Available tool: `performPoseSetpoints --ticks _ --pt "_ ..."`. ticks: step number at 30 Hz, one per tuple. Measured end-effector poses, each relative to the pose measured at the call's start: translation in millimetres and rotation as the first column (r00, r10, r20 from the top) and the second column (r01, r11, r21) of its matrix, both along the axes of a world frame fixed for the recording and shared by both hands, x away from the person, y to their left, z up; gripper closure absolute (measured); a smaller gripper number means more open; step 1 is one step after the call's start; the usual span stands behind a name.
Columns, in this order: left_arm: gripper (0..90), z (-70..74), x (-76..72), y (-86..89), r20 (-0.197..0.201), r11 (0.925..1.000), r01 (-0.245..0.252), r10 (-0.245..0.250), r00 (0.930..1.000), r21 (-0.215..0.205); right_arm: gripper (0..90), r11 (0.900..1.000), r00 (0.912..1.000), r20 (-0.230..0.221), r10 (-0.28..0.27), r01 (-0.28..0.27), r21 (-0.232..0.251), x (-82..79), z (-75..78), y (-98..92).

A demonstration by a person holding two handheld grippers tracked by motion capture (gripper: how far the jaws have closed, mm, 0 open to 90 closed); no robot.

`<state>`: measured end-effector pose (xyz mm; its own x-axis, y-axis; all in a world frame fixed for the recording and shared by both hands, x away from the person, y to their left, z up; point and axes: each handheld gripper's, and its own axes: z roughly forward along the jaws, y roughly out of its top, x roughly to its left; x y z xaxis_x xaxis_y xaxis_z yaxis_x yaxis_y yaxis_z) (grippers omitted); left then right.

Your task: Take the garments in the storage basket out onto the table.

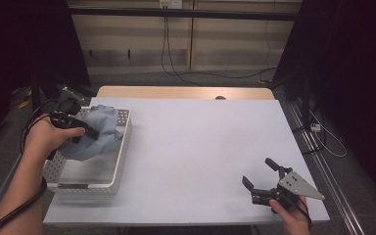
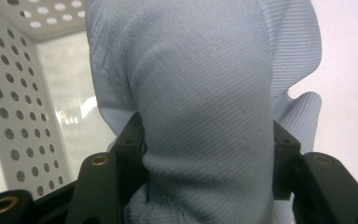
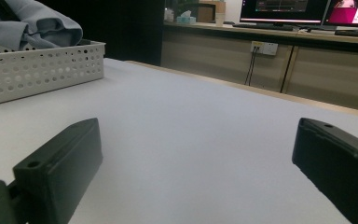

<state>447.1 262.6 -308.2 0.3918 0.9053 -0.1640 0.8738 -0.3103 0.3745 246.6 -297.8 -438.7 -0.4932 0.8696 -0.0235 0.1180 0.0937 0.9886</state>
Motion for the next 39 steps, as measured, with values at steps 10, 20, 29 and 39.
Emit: performPoseSetpoints --ticks 10,20,29,39 --pt "46.0 24.2 4.5 -10.5 0.024 0.9997 0.025 -0.025 0.9994 0.0 1.0 1.0 1.0 -0.003 0.001 -0.001 0.001 1.0 -0.4 0.9" --pt "45.7 40.2 7.4 -25.7 0.022 0.9971 0.076 -0.076 0.9969 -0.005 1.0 1.0 1.0 -0.005 0.005 -0.005 0.002 1.1 -0.8 0.9" --pt "45.5 54.7 7.6 -39.1 0.037 0.9917 0.128 -0.128 0.9911 0.001 1.1 1.0 1.0 -0.005 0.008 -0.008 0.001 1.3 -1.0 0.8" --pt "45.3 61.2 5.3 -59.4 0.044 0.978 0.209 -0.209 0.977 0.002 1.1 1.0 0.9999 -0.009 0.01 -0.011 -0.003 1.4 -1.4 1.4"
